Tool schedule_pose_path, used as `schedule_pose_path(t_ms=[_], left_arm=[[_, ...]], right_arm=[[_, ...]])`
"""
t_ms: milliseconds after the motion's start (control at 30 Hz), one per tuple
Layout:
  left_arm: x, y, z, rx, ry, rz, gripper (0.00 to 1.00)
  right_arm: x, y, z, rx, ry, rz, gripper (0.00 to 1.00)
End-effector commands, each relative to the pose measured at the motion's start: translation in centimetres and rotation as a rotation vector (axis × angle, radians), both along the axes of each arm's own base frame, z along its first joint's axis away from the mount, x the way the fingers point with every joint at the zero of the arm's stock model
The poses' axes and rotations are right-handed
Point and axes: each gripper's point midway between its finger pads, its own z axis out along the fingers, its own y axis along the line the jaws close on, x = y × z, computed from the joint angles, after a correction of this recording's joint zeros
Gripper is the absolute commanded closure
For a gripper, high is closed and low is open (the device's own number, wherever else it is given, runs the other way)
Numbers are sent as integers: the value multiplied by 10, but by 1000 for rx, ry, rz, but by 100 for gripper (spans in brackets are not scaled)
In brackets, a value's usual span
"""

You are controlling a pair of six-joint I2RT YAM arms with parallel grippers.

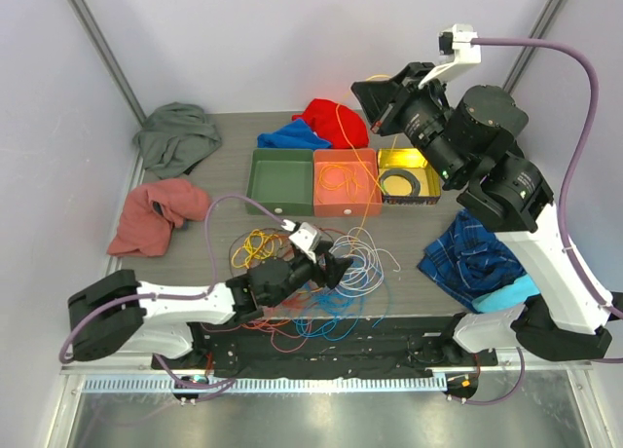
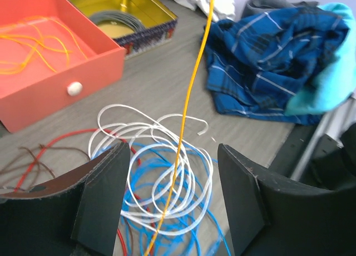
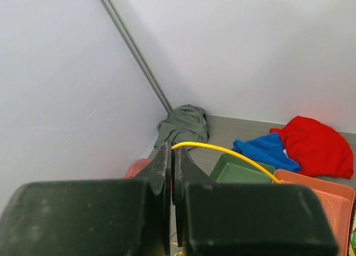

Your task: Untangle the cables

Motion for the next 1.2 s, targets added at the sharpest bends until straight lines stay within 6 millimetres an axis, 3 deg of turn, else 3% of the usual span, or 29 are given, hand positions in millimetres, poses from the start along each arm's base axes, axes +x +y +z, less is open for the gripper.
schedule_pose_path(t_ms=[0,167,333,433,567,600,667,767,867,900,967,1033,1067,1100,1133,1167], left_arm=[[22,-12,46,-132,-133,85,31],[25,-29,43,-145,-133,63,35],[39,-28,27,-115,-108,122,62],[47,-25,20,-111,-89,141,72],[53,-29,12,-110,-66,139,68],[53,-31,13,-117,-66,134,59],[52,-38,11,-127,-52,110,49],[50,-43,6,-129,-36,93,49],[54,-41,0,-115,-31,117,79],[54,-39,2,-118,-34,125,100],[56,-30,1,-94,-27,159,100],[56,-17,29,-107,-45,185,100],[56,-5,15,1,-5,223,100],[58,6,20,48,9,252,100],[59,14,74,-29,-10,275,100],[60,22,89,-21,-6,288,100]], right_arm=[[-9,1,11,28,-6,41,99],[-12,0,13,29,-5,45,99],[-15,-4,14,32,-10,45,99],[-16,-5,15,36,-12,47,99],[-21,-7,18,49,-16,58,99],[-21,-7,18,50,-16,58,99],[-23,-9,20,54,-19,58,99],[-25,-11,22,57,-22,59,99],[-27,-15,24,58,-26,54,99],[-28,-17,23,55,-28,51,99],[-27,-20,21,48,-26,36,99],[-28,-30,20,40,-27,5,99],[-27,-30,11,24,-14,-5,99],[-27,-33,6,17,-8,-15,99],[-33,-45,8,33,-15,-33,99],[-27,-44,-10,7,12,-54,99]])
